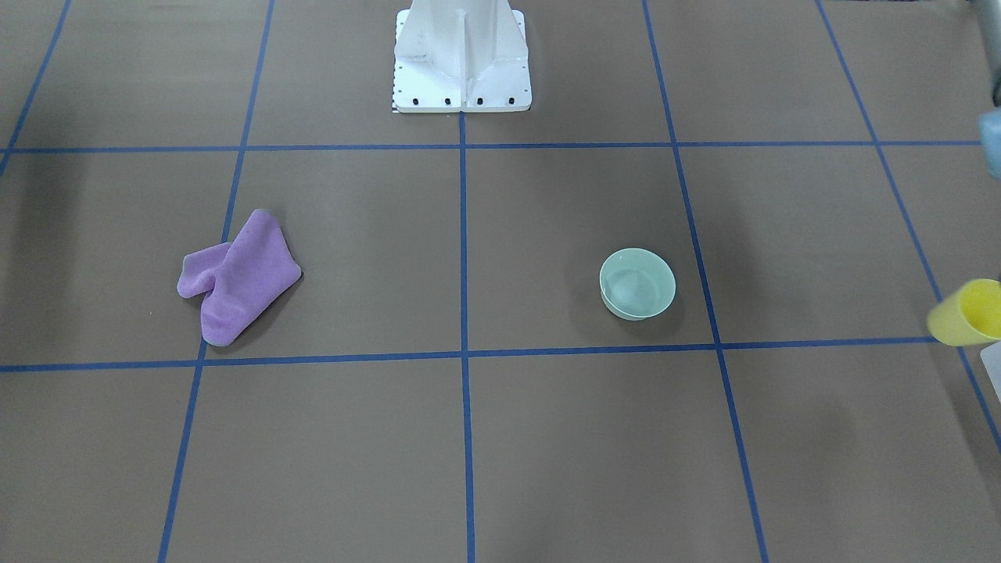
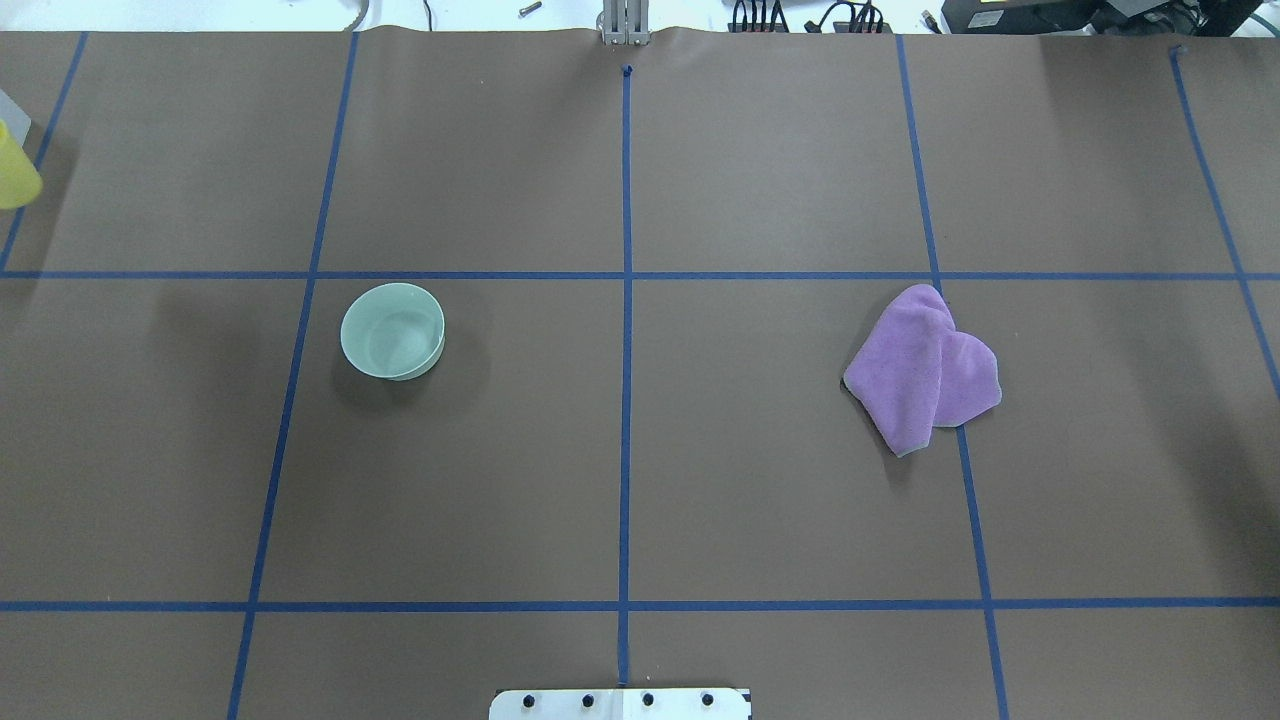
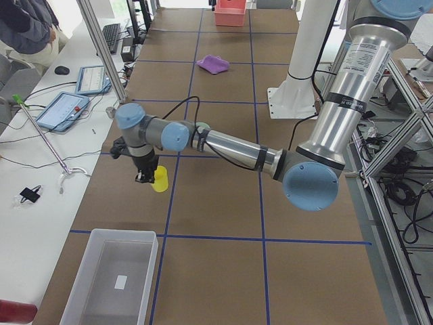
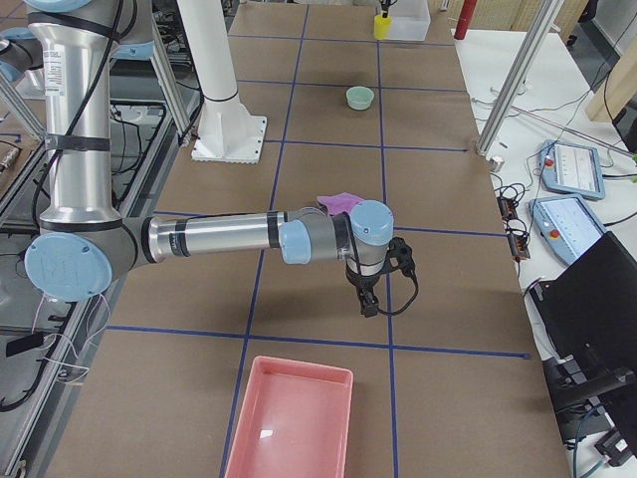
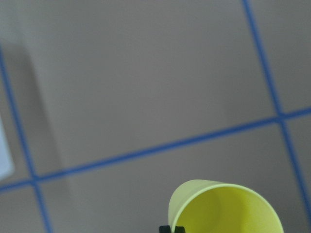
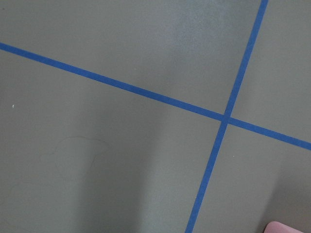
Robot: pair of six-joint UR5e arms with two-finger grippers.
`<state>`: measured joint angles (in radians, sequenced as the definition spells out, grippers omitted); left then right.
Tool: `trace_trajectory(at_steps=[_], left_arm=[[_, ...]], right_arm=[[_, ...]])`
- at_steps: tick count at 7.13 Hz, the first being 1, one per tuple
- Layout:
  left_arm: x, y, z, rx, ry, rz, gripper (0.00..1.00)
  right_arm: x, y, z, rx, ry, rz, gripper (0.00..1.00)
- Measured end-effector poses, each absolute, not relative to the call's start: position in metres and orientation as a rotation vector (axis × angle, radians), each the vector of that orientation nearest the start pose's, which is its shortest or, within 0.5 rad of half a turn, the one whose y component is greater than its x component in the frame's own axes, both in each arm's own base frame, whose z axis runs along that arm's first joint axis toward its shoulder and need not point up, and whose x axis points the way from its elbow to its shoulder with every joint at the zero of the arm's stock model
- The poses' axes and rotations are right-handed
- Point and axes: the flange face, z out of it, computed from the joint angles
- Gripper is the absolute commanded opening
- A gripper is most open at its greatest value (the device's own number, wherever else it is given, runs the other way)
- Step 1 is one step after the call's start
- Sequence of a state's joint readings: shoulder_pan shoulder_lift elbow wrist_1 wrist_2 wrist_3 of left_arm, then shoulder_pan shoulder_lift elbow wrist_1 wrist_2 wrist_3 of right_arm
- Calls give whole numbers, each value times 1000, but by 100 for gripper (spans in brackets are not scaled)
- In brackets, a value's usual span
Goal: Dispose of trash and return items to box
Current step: 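Lift the yellow cup with the left gripper and carry it off the table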
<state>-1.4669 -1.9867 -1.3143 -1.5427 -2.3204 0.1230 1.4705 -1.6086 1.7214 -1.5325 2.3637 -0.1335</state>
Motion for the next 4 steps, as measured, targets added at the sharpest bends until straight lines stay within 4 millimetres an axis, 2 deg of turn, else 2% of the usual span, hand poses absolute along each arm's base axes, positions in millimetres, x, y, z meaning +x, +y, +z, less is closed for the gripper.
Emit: trace_trajectory(at_steps=[1,2,4], left_arm=[[-35,-689,588,136,774,262,0],[-63,-694,623,129,785,236,0],[-113,-685,676,100,792,151,0]], right_arm=[[14,-487,597,157,-790,-282,100],[13,-489,596,158,-784,-284,100],[9,-500,598,155,-764,-290,100]])
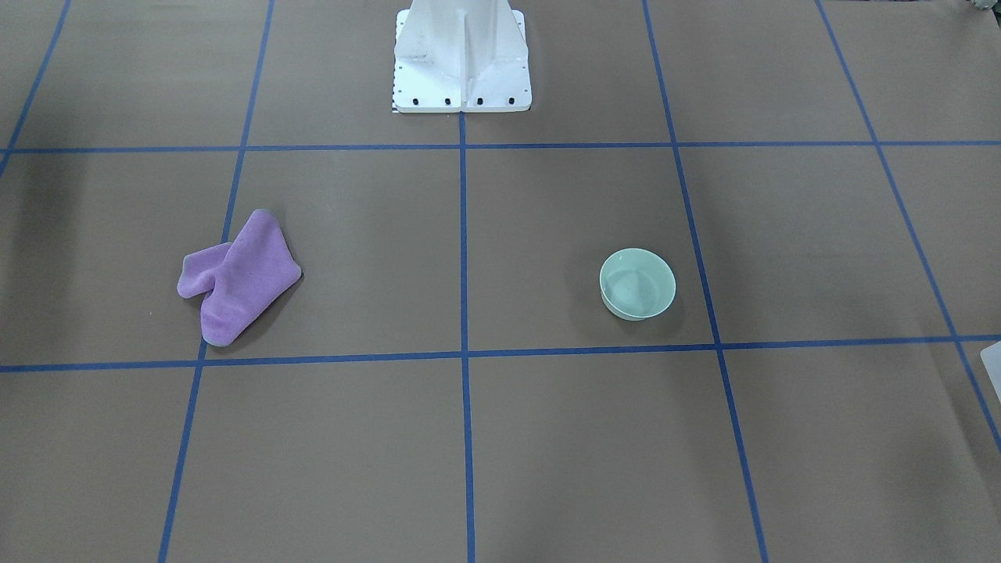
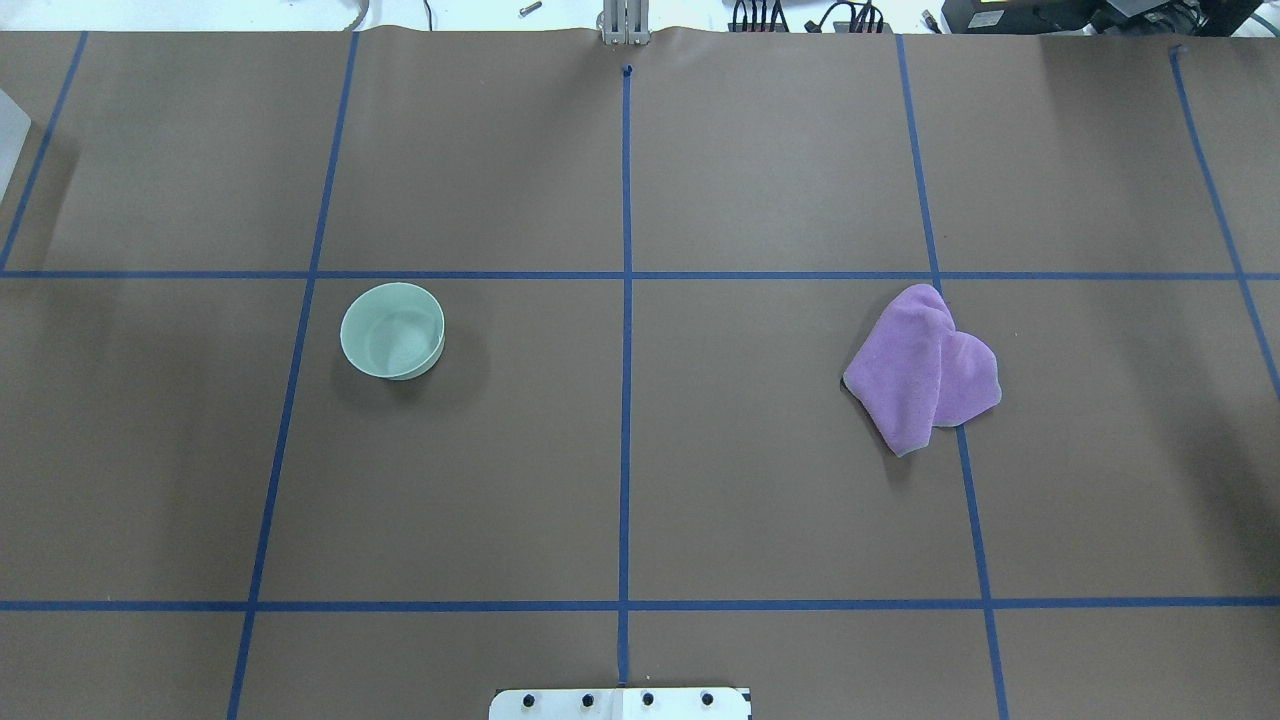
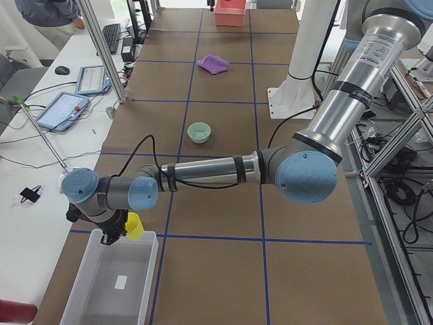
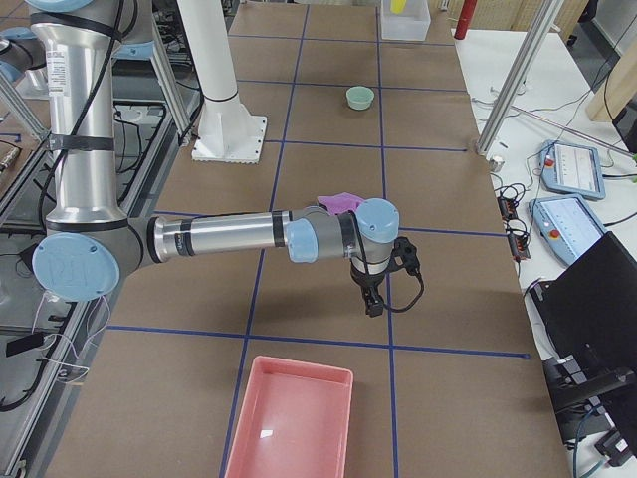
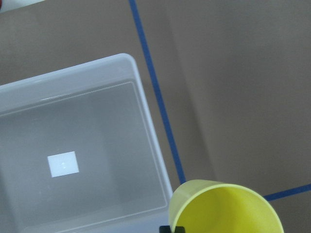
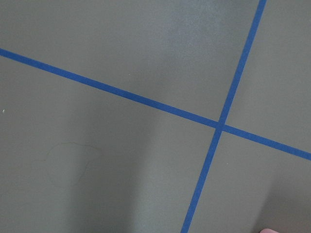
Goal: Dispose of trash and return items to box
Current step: 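Lift the yellow cup with the left gripper and carry it off the table, then release the yellow cup into the clear plastic bin with the left gripper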
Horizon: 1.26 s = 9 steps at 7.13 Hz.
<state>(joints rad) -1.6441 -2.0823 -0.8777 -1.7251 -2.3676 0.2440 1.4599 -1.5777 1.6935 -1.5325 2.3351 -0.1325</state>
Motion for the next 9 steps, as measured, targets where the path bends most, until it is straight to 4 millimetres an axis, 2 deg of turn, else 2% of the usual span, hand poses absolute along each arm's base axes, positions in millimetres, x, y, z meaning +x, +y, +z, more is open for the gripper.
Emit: trace_trajectory(at_steps=[2,3,4,5,7,8,9], left_arm=[[-157,-660,732,87,786,21,0],[-168,-645,764,82,772,-41,0],[-172,-636,785,82,755,-97,0],[-172,-633,796,72,743,-145,0],[-157,-637,803,32,738,-199,0],[-142,-639,805,8,738,-210,29],[-128,-641,807,-11,739,-213,96]], right_arm=[[8,-507,603,145,-752,-288,100],[7,-511,605,143,-745,-287,100],[7,-515,605,142,-739,-287,100],[6,-523,605,142,-729,-289,100],[4,-534,606,140,-722,-290,100],[3,-535,605,140,-721,-291,100],[2,-536,605,140,-722,-292,100]])
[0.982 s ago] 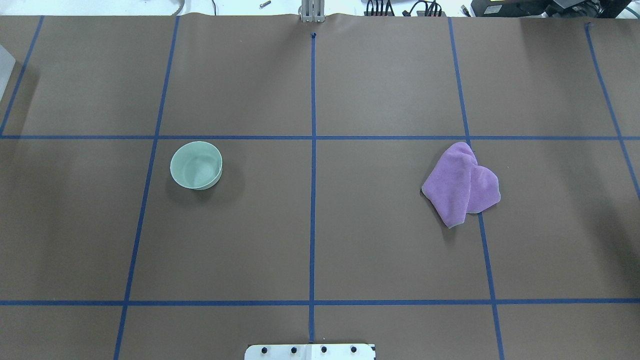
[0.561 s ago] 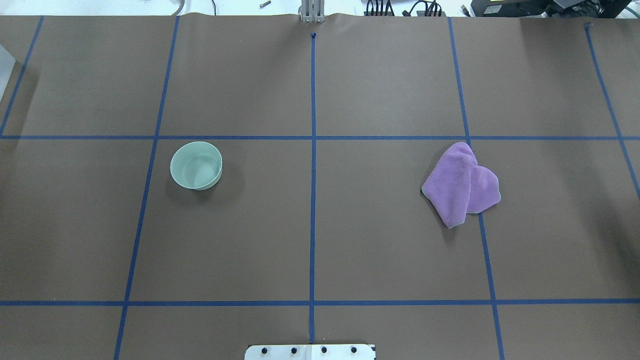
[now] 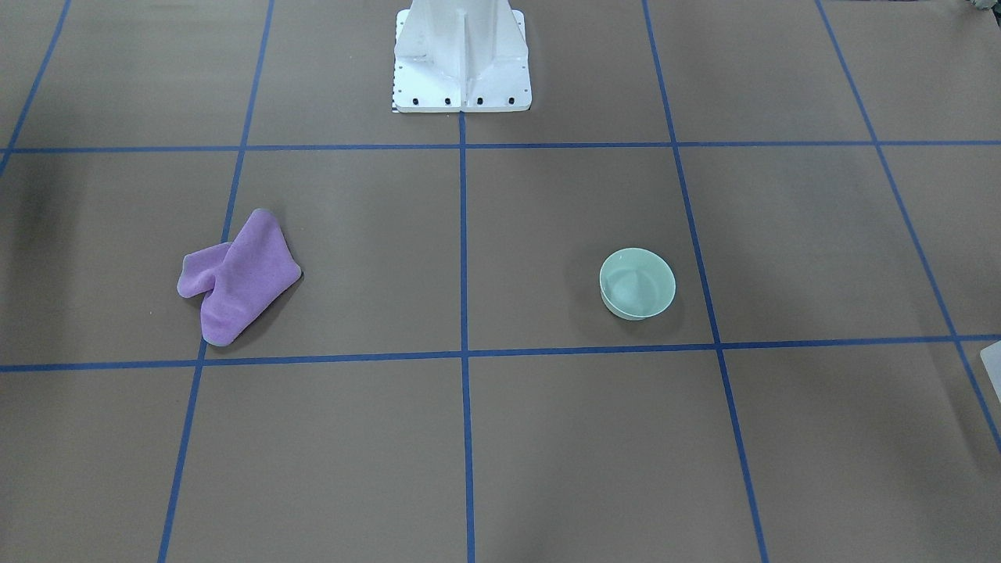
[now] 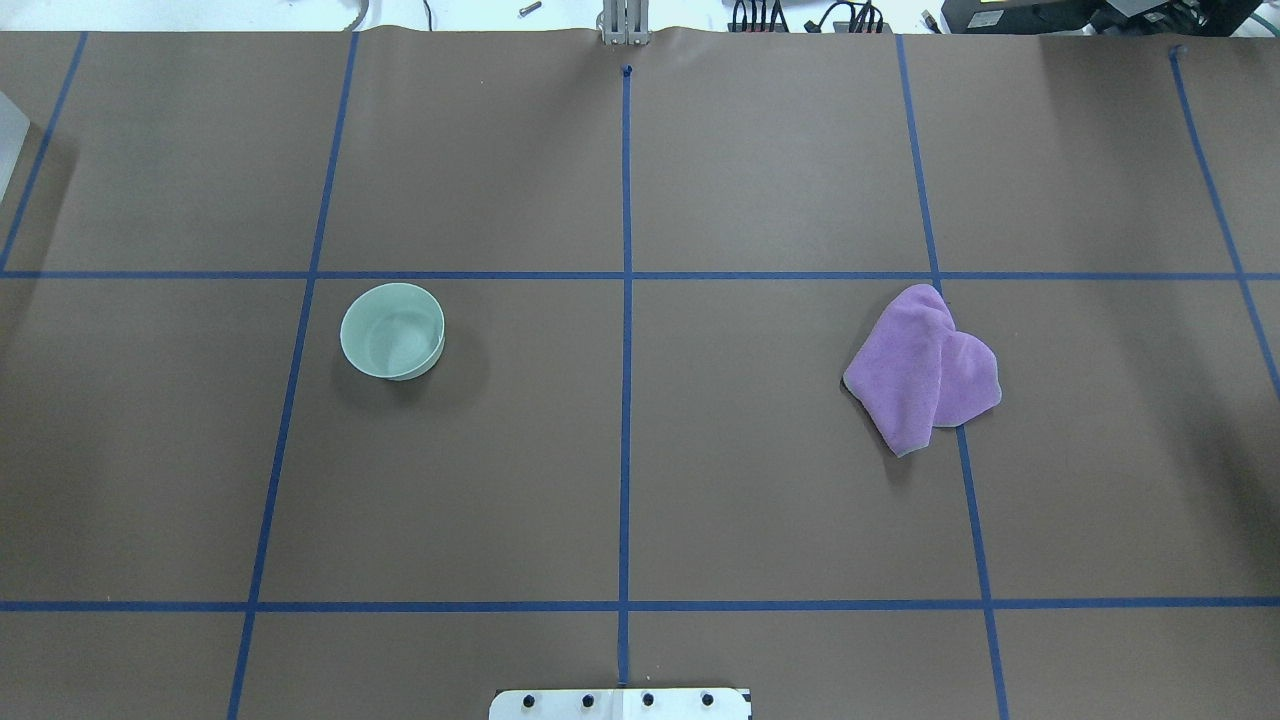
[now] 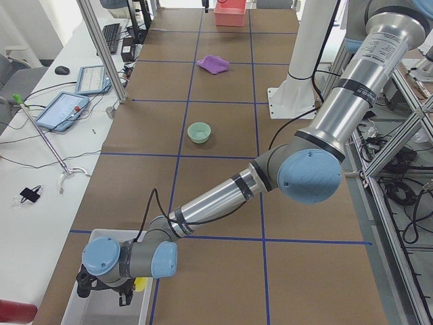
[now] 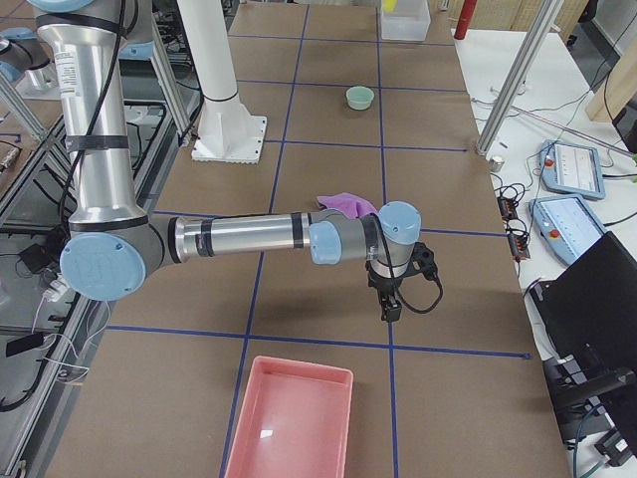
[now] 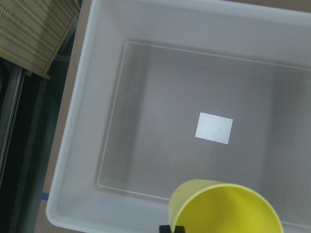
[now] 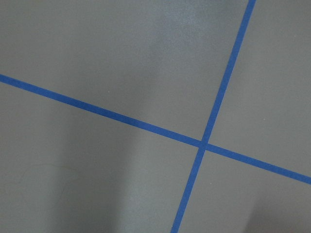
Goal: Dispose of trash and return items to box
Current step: 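Release the yellow cup into the clear plastic bin with the left gripper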
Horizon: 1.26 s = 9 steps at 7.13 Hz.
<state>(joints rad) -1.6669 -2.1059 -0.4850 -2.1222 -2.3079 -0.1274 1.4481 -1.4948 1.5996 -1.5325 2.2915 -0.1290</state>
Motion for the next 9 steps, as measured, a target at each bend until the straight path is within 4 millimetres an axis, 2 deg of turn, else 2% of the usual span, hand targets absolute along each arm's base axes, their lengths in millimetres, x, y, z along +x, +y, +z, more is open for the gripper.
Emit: trace_trajectory(at_steps=[1,3,5,6,7,8,9], left_arm=[[-117,-644,807,-20,738,-203,98],[-111,-652,795,-4,744,-197,98],[-109,-667,750,65,793,-194,98],[-105,-665,723,99,837,-182,98],[-89,-664,686,134,860,-154,98],[-55,-659,649,159,875,-108,97],[-10,-651,612,162,887,-92,97]], right_arm=[[2,-536,605,140,-722,-292,100],[1,-535,603,141,-726,-289,100],[1,-534,602,141,-728,-286,100],[1,-534,602,141,-729,-284,100],[1,-534,601,140,-729,-282,100],[1,-534,601,140,-729,-282,100],[0,-534,601,140,-729,-283,100]])
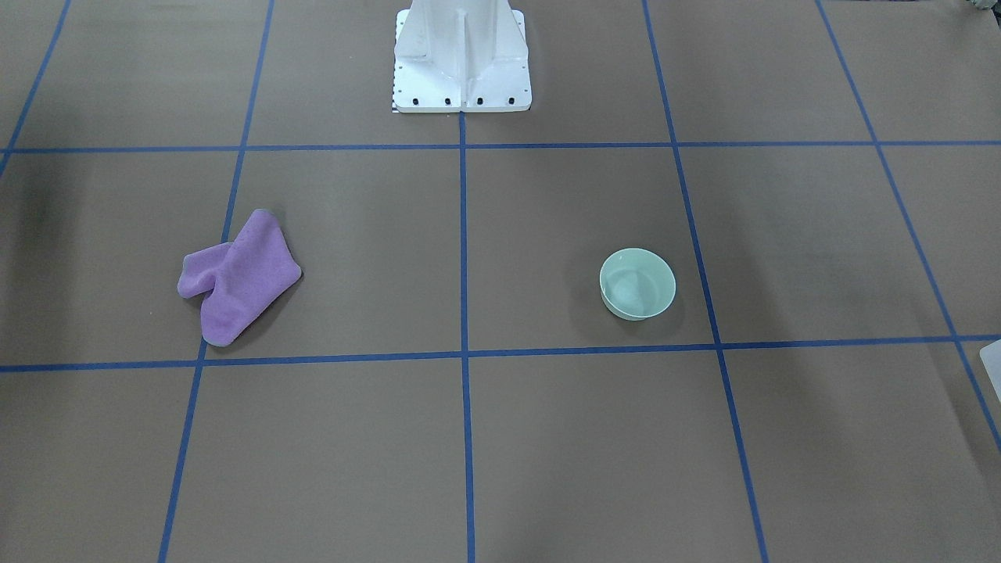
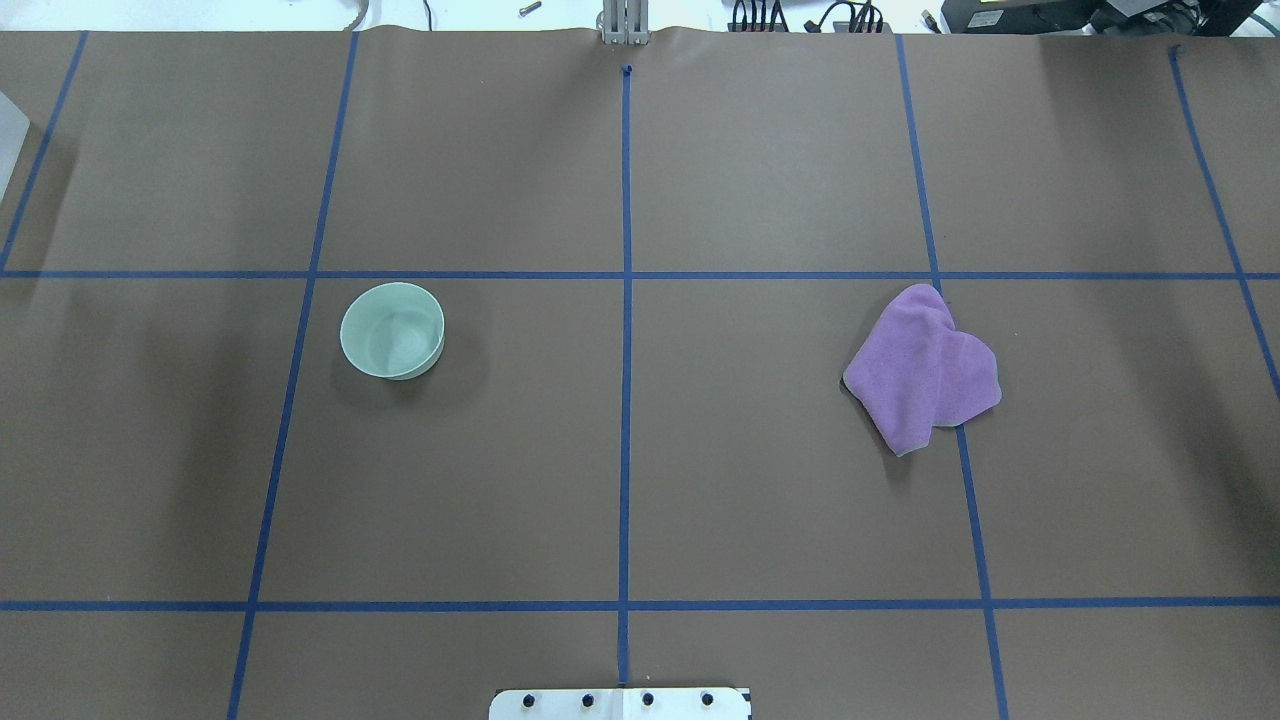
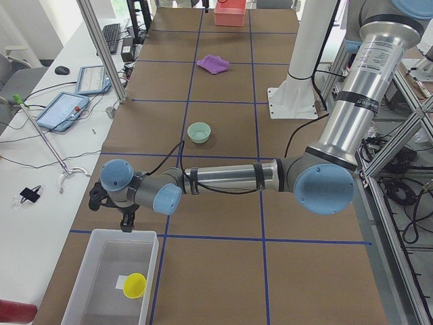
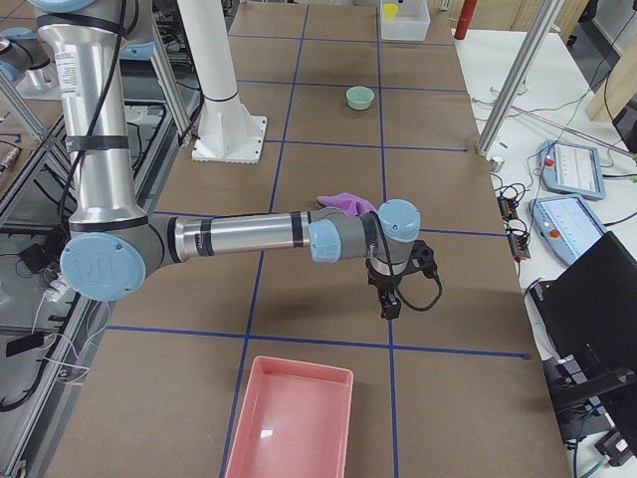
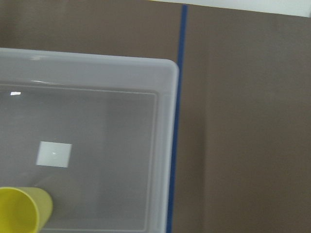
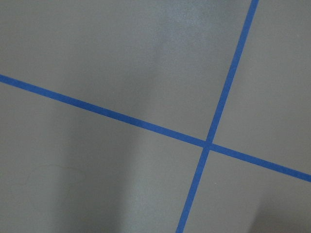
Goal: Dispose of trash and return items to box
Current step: 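Release the yellow cup into the clear plastic bin with the left gripper, then reach the left gripper back to the pale green bowl's rim, then grasp the green bowl with the left gripper and carry it off the table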
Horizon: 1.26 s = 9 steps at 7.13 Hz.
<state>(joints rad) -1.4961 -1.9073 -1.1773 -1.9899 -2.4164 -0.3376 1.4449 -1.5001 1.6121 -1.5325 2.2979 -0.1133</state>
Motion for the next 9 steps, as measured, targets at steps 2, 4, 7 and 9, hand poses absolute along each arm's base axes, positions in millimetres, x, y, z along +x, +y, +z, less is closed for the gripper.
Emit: trace_trajectory(at_steps=[2,4,7,9], left_arm=[[121,-632,512,140,899,-142,87],[241,-589,448,108,899,-129,84],[354,-539,411,53,918,3,73],[389,-520,403,27,924,47,21]], right_arm=[[-1,-534,602,137,-729,-283,100],[-2,-534,603,135,-730,-285,100],[-5,-534,605,129,-730,-288,100],[-7,-534,605,126,-730,-291,100]])
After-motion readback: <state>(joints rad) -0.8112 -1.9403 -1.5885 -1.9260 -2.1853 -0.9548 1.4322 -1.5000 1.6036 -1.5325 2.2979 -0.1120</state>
